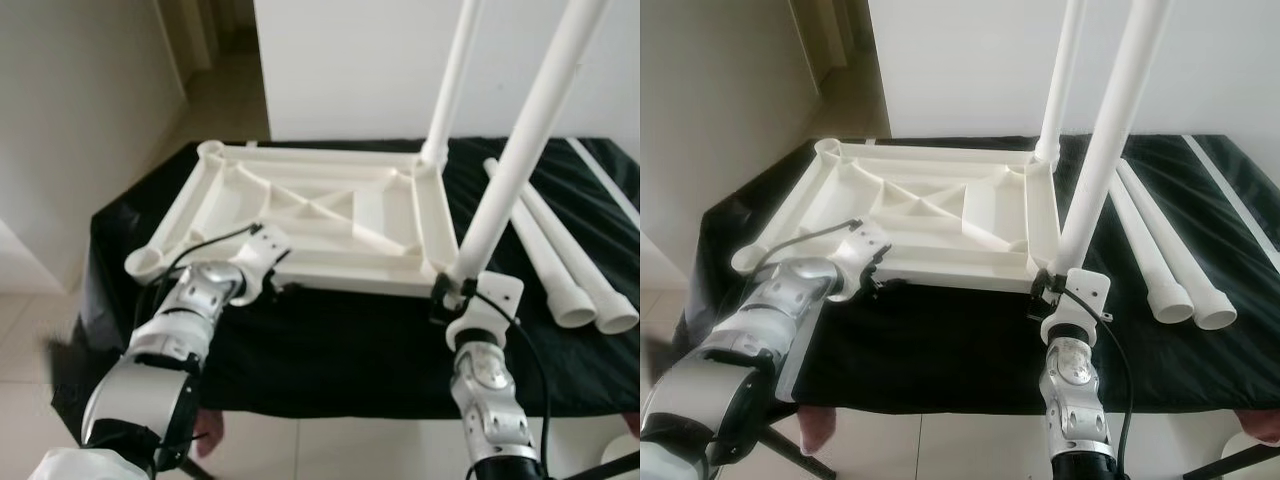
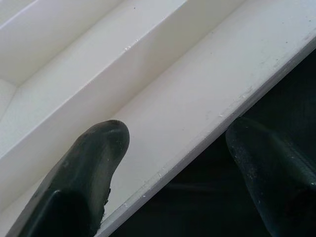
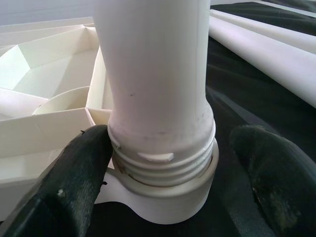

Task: Building children table

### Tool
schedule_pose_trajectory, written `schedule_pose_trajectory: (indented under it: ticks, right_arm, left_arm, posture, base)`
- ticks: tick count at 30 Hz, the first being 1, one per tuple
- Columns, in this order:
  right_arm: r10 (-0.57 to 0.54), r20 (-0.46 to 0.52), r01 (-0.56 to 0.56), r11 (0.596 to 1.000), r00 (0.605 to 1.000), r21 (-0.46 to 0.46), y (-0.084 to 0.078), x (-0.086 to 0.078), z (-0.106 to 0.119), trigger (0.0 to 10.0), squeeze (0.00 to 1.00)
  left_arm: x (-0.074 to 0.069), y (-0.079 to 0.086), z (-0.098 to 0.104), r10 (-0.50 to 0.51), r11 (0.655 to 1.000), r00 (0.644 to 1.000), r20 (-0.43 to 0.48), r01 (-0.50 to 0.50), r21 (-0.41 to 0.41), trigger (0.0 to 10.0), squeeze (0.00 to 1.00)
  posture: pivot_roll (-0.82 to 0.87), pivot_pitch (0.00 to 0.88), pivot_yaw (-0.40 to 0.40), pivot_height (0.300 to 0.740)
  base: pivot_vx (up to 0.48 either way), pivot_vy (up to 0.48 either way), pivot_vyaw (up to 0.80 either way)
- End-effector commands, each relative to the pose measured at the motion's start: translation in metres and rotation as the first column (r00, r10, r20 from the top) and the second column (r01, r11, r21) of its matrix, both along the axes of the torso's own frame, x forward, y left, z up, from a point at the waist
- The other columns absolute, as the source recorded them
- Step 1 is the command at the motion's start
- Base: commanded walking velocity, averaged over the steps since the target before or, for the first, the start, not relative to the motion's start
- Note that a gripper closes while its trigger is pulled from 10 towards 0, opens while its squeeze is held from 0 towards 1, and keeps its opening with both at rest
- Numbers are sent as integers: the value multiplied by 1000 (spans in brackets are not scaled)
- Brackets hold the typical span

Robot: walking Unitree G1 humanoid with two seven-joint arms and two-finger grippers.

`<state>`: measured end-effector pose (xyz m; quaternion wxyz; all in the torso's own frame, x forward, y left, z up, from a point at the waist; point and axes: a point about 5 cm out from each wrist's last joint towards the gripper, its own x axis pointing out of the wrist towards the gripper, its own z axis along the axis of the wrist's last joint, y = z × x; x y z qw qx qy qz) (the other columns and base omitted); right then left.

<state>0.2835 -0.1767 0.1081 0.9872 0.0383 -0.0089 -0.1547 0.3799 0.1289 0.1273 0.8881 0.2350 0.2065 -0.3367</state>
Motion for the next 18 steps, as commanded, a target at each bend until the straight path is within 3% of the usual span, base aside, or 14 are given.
schedule_pose_trajectory:
  ticks: [1, 3, 4, 10, 12, 16, 17, 18]
  right_arm:
    - [-7, -43, 7, 1000, 999, 3, -1, -2, -9, 10000, 0]
    - [-8, -42, 8, 1000, 999, 2, -2, -2, -9, 10000, 0]
    - [-8, -43, 8, 1000, 999, -1, -2, -2, -9, 10000, 0]
    - [-2, -44, 2, 1000, 999, -11, -3, -1, -8, 10000, 0]
    - [-4, -40, 4, 1000, 999, -17, -5, 0, -7, 10000, 0]
    - [-10, -33, 9, 1000, 999, -22, -8, 1, -5, 10000, 0]
    - [-31, -30, 30, 999, 999, -34, -16, 2, -4, 10000, 0]
    - [-42, -30, 40, 998, 999, -41, -21, 3, -4, 10000, 0]
  left_arm:
    - [4, 13, -6, 230, 970, 967, 106, -237, 54, 0, 0]
    - [4, 12, -7, 223, 972, 969, 102, -229, 55, 0, 0]
    - [2, 6, -9, 194, 979, 978, 81, -198, 41, 10000, 0]
    - [-4, -13, -12, 79, 994, 997, -24, -81, -79, 10000, 0]
    - [-10, -21, -16, -12, 990, 996, -93, -1, -138, 10000, 0]
    - [-16, -26, -19, -90, 985, 988, -125, 70, -158, 10000, 0]
    - [-29, -32, -23, -253, 959, 956, -147, 227, -171, 10000, 0]
    - [-38, -35, -25, -340, 933, 927, -161, 309, -186, 10000, 0]
  posture:
    - [16, 0, 34, 740]
    - [16, 0, 34, 740]
    - [17, 0, 30, 740]
    - [18, 0, 27, 740]
    - [16, 0, 29, 740]
    - [16, 0, 29, 740]
    - [15, 0, 35, 740]
    - [15, 0, 35, 740]
  base:
    - [0, 0, 0]
    - [0, 0, 0]
    - [0, 0, 0]
    - [0, 0, 0]
    - [0, 0, 0]
    - [0, 0, 0]
    - [0, 0, 0]
    - [0, 0, 0]
